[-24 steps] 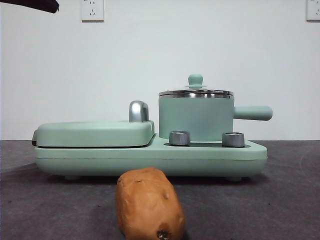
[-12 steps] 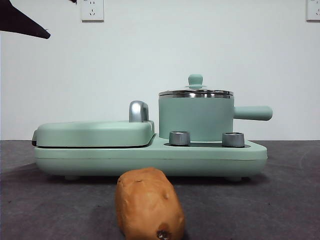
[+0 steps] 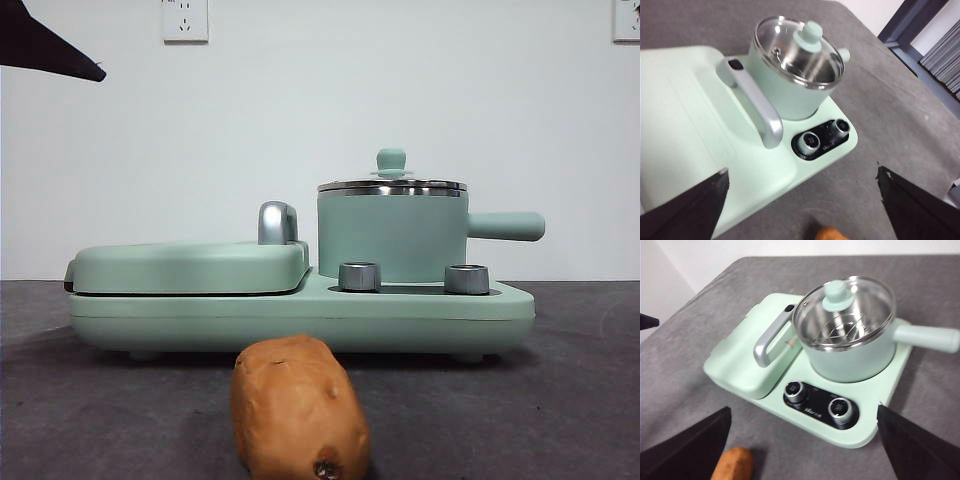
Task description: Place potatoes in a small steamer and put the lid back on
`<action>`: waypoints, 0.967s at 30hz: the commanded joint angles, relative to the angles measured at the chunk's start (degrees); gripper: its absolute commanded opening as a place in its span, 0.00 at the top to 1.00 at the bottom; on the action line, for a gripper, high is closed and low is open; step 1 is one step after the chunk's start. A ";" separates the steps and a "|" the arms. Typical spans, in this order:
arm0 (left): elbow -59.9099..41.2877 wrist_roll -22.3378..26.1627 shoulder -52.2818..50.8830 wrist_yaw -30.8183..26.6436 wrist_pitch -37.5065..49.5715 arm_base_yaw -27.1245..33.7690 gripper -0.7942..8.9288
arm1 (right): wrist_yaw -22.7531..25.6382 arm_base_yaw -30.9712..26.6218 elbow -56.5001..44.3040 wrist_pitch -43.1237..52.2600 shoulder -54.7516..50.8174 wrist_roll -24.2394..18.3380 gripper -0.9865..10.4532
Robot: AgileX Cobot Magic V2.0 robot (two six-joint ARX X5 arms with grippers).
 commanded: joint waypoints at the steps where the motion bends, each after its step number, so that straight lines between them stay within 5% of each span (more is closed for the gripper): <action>1: 0.94 -0.02 -0.55 0.55 -0.83 -0.28 0.43 | 0.26 1.44 2.82 0.22 3.63 2.25 0.51; 16: 5.03 -0.04 -0.50 0.50 -3.26 -0.35 0.44 | 4.22 6.62 20.90 -1.95 23.98 0.44 0.51; 29: 46.66 1.51 35.30 0.15 -17.03 -8.46 0.44 | 4.20 6.62 22.43 -9.73 19.93 0.48 0.51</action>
